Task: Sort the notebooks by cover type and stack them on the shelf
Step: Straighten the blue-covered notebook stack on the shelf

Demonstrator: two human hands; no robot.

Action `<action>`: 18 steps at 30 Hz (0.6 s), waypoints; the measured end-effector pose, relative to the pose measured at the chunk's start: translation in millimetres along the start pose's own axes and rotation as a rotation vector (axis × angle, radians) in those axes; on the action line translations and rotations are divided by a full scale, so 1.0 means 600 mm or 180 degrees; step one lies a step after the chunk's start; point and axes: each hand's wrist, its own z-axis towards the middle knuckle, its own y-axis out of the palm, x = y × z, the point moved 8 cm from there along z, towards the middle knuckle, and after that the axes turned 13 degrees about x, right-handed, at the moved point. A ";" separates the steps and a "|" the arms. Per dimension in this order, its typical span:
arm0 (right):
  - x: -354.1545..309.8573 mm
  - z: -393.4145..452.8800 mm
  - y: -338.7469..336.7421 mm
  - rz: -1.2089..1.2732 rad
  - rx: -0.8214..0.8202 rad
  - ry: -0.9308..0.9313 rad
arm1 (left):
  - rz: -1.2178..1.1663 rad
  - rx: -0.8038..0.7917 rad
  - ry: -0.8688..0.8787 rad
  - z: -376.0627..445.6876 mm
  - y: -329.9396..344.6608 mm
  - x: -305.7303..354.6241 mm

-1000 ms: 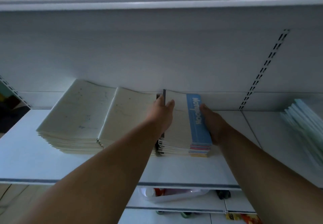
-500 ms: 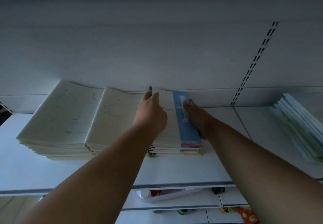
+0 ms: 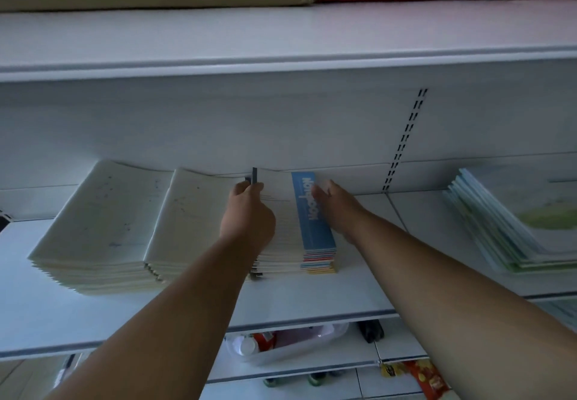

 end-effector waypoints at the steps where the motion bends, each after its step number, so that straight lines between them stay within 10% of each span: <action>1: -0.008 -0.011 -0.016 -0.0270 0.0101 -0.0215 | 0.0016 0.0098 0.0160 -0.012 -0.007 0.013; 8: -0.039 -0.114 -0.181 -0.0985 0.1062 -0.1476 | 0.0124 -0.0238 0.1456 -0.124 0.052 0.137; 18: 0.082 -0.103 -0.466 -0.1253 0.1588 -0.1618 | 0.0041 -0.0942 0.1625 -0.222 0.256 0.323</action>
